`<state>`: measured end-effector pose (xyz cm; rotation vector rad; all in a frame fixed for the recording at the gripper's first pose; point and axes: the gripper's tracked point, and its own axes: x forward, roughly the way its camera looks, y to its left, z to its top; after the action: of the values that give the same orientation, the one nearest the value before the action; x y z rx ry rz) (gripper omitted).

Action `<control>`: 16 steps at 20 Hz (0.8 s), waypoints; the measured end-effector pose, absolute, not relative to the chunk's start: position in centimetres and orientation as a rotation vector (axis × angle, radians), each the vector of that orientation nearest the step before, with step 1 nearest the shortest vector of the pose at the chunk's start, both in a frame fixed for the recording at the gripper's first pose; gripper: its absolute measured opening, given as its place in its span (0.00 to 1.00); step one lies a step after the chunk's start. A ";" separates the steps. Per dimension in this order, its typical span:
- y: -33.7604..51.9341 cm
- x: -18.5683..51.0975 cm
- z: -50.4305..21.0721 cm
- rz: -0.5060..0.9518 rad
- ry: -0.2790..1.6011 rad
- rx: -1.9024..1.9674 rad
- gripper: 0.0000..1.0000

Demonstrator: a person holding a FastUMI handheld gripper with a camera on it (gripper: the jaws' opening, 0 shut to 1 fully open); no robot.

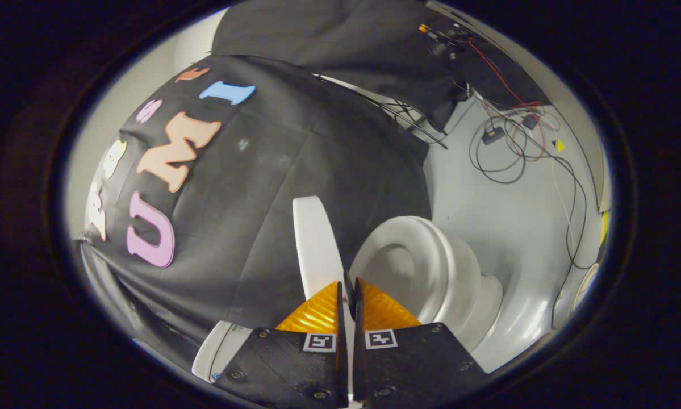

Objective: Open the toilet lid.

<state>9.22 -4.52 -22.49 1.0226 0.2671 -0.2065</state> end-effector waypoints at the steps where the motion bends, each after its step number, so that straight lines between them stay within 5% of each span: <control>1: -3.7 9.1 -21.5 -0.205 0.265 0.993 0.05; 11: 1.8 8.3 -16.7 -0.176 0.429 0.462 0.05; 16: 5.7 7.8 -13.8 -0.095 0.353 0.407 0.04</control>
<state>7.83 5.67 -13.80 0.4073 0.3535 -0.0952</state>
